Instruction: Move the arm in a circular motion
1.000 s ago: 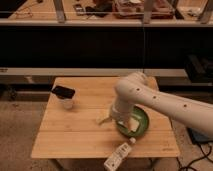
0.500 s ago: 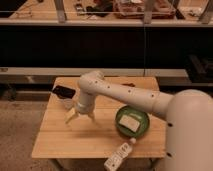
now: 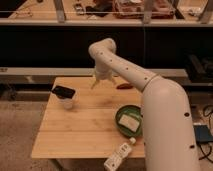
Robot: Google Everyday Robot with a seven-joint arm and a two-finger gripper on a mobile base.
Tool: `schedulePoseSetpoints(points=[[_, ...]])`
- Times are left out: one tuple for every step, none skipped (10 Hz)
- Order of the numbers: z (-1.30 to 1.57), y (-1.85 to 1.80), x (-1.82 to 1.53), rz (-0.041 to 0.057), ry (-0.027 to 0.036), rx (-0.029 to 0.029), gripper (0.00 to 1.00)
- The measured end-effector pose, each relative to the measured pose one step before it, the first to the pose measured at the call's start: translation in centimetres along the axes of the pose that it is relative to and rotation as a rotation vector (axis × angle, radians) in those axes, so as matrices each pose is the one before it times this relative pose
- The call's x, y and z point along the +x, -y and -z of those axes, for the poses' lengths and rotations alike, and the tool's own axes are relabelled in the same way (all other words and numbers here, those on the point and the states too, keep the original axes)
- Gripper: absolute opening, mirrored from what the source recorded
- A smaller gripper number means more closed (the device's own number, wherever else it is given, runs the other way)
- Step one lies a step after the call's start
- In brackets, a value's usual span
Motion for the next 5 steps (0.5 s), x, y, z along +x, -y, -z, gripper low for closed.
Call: schedulePoseSetpoints(points=[[0.638,-3.562,0.798,-0.04919,-0.02248,-0.04722,0.8],[0.197,-4.401,0.181,-0.07798,-0.01592,-0.04419,0.8],[-0.561,-4.159,-0.749,-0.09376,0.00406,-0.03055,0.8],[-0.48,-2.774,-0.794,-0.07096,0.00602,-0.01277,0.8],[-0.508,-4.229,-1.644,-0.11025,0.00921,-0.01305,0.8]])
